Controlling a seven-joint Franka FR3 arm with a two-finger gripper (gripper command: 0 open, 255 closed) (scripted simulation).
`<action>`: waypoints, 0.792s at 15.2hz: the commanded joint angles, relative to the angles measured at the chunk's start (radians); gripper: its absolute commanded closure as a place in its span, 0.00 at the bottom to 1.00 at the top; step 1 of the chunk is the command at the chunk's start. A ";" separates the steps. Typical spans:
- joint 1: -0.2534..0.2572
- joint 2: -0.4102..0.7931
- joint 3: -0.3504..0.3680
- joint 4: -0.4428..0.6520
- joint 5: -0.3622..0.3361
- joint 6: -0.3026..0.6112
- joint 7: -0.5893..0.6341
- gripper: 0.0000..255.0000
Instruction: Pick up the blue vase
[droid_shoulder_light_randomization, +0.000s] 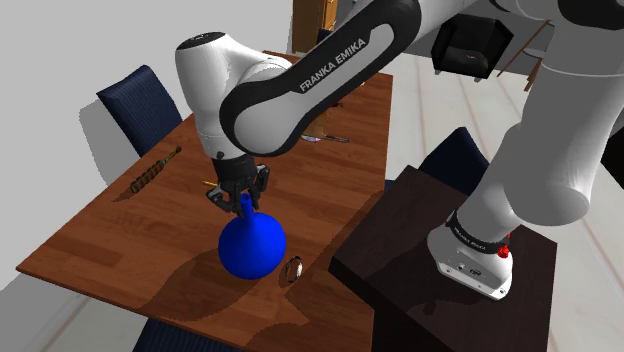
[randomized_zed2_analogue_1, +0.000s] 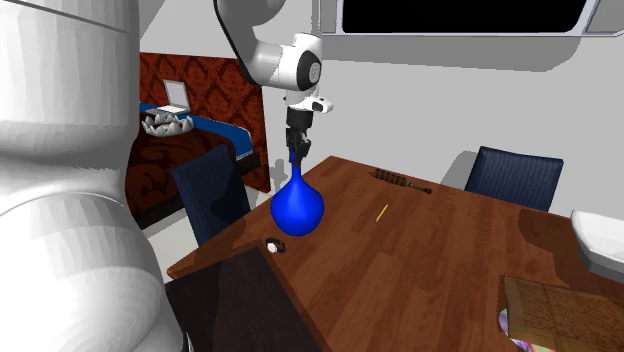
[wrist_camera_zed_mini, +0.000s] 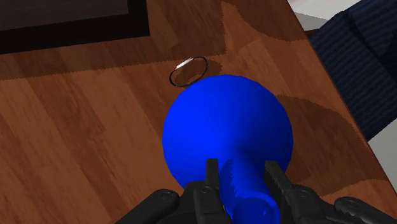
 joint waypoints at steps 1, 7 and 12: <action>-0.002 -0.008 0.002 0.003 0.004 -0.012 -0.002 1.00; -0.009 -0.052 0.009 0.034 0.025 -0.082 -0.011 1.00; -0.013 -0.084 0.013 0.065 0.040 -0.143 -0.017 1.00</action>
